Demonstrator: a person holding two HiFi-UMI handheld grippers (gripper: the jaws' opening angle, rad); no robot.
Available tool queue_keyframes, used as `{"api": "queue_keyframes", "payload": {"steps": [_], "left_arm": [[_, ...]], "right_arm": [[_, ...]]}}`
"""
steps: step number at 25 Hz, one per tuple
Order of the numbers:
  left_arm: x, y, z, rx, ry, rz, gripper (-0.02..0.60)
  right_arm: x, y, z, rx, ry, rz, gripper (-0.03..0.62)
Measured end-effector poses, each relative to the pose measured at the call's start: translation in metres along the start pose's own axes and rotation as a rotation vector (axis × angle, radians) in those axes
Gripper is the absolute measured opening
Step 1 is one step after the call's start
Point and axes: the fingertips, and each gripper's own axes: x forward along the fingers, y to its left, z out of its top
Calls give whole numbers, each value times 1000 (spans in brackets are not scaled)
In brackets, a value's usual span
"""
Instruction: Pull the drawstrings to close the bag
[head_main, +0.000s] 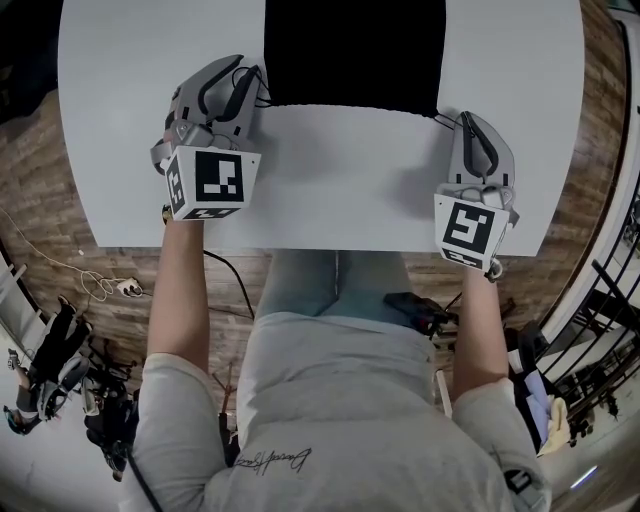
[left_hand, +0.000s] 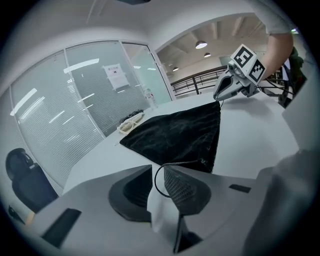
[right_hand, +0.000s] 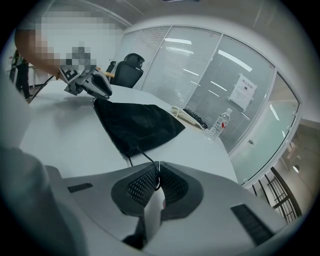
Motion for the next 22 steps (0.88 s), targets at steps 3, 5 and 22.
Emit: {"api": "queue_keyframes", "payload": {"steps": [3, 5, 22], "left_arm": [[-1, 8, 3, -13, -14, 58, 58], [-2, 15, 4, -40, -23, 89, 46], [-27, 66, 28, -481, -192, 268, 12]], "right_arm": [[-2, -1, -1, 3, -2, 1, 25], [-2, -2, -2, 3, -4, 0, 25], [-5, -25, 22, 112, -32, -64, 23]]}}
